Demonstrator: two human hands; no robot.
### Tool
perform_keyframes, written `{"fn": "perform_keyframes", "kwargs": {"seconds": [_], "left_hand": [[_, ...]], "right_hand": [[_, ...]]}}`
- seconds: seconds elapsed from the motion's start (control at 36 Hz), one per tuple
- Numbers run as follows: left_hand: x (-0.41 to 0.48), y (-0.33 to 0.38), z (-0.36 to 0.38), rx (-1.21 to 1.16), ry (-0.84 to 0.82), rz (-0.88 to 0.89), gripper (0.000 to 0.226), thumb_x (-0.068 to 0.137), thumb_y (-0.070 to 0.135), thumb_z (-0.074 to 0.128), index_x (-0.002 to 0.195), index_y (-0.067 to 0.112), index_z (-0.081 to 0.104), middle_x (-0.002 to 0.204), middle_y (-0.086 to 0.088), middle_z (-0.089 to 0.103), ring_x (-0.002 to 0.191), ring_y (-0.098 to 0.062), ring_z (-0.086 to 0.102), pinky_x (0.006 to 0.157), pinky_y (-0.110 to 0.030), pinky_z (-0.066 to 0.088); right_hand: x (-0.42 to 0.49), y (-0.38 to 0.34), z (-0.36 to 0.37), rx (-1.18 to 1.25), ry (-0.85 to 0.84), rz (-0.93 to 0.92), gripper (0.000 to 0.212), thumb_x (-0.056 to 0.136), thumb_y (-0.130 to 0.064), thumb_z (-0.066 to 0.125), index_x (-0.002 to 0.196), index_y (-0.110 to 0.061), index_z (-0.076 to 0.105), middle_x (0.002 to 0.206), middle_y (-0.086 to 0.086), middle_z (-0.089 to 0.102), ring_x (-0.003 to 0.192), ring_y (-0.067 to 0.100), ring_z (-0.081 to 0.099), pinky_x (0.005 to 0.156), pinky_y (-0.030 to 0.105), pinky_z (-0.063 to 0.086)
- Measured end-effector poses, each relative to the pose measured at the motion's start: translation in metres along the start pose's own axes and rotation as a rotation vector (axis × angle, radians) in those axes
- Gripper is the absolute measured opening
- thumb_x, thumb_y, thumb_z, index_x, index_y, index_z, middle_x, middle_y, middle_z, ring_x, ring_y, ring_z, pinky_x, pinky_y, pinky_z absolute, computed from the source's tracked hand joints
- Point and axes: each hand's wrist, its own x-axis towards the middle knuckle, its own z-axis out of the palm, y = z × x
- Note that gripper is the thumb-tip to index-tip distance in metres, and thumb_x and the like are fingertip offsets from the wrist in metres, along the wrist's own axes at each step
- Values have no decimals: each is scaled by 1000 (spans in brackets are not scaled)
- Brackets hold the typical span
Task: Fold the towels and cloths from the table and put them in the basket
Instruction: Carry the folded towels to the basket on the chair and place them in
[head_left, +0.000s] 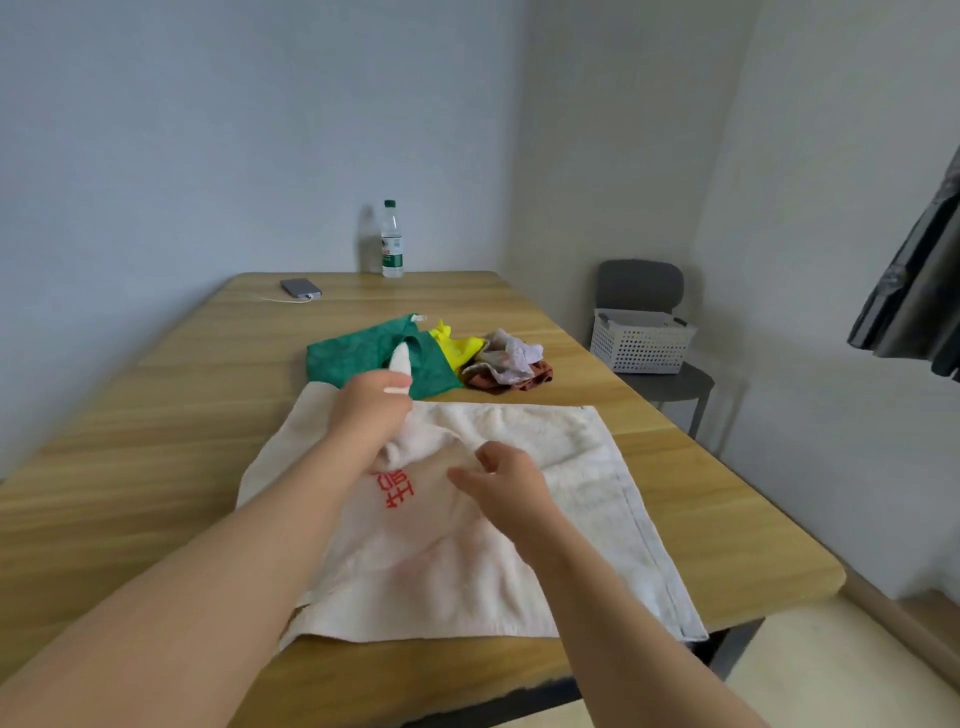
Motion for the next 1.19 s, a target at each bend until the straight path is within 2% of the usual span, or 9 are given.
{"fn": "perform_keyframes", "kwargs": {"seconds": [0.17, 0.31, 0.36, 0.44, 0.5, 0.75, 0.81, 0.94, 1.19], "left_hand": [[-8, 68, 36, -71, -71, 149, 36, 86, 5, 51, 116, 19, 65, 122, -4, 59, 110, -24, 52, 80, -24, 37], [-21, 104, 82, -94, -218, 213, 19, 85, 8, 54, 68, 16, 59, 96, -7, 60, 96, -24, 53, 77, -27, 40], [-27, 107, 104, -2, -310, 185, 7, 87, 16, 55, 88, 17, 61, 129, -8, 55, 112, -26, 53, 90, -29, 43], [-41, 93, 134, 130, -521, 101, 65, 89, 37, 54, 145, 22, 25, 150, -6, 32, 124, -27, 45, 94, -30, 41], [-49, 77, 148, 203, -616, 65, 77, 91, 41, 51, 150, 24, 3, 148, -9, 34, 117, -25, 52, 93, -31, 44], [-55, 34, 144, 247, -475, 287, 40, 95, 18, 43, 134, 26, 45, 136, -1, 48, 93, -11, 53, 73, -21, 45], [-50, 27, 137, 304, -425, 331, 39, 93, 12, 39, 126, 27, 53, 137, 2, 48, 103, -15, 54, 83, -29, 48], [-31, 19, 119, 402, -329, 325, 34, 96, 13, 35, 116, 26, 60, 130, 1, 56, 113, -22, 53, 94, -36, 45], [20, 21, 129, 400, -344, 325, 33, 94, 7, 37, 103, 27, 62, 124, 1, 58, 105, -19, 55, 80, -30, 47]], "right_hand": [[-13, -2, -57, 373, 21, 130, 17, 88, -17, 57, 72, -14, 50, 77, 4, 54, 70, 17, 51, 55, 26, 46], [-35, 16, -108, 444, 147, 236, 8, 88, -14, 56, 80, -11, 56, 80, 8, 53, 68, 20, 51, 49, 26, 43], [-45, 27, -122, 372, 163, 320, 6, 89, -14, 54, 83, -13, 54, 81, 9, 53, 66, 20, 53, 51, 28, 47], [-56, 49, -129, 154, 82, 475, 10, 90, -18, 53, 93, -9, 54, 88, 13, 60, 70, 24, 62, 62, 33, 58], [-58, 63, -130, 84, 78, 545, 16, 89, -20, 54, 96, -6, 57, 95, 16, 64, 77, 28, 67, 69, 39, 60], [-39, 73, -124, -74, 161, 332, 43, 89, -28, 56, 129, -14, 46, 100, 3, 57, 84, 18, 59, 61, 26, 51], [-33, 73, -120, -66, 162, 292, 43, 88, -27, 58, 129, -18, 47, 94, -1, 55, 88, 18, 58, 70, 29, 51], [-18, 73, -116, 2, 225, 246, 38, 89, -24, 57, 126, -19, 51, 86, -5, 55, 74, 12, 57, 60, 24, 48], [17, 72, -118, 15, 237, 297, 39, 88, -24, 57, 125, -19, 47, 92, 1, 60, 73, 15, 62, 54, 26, 51]]}}
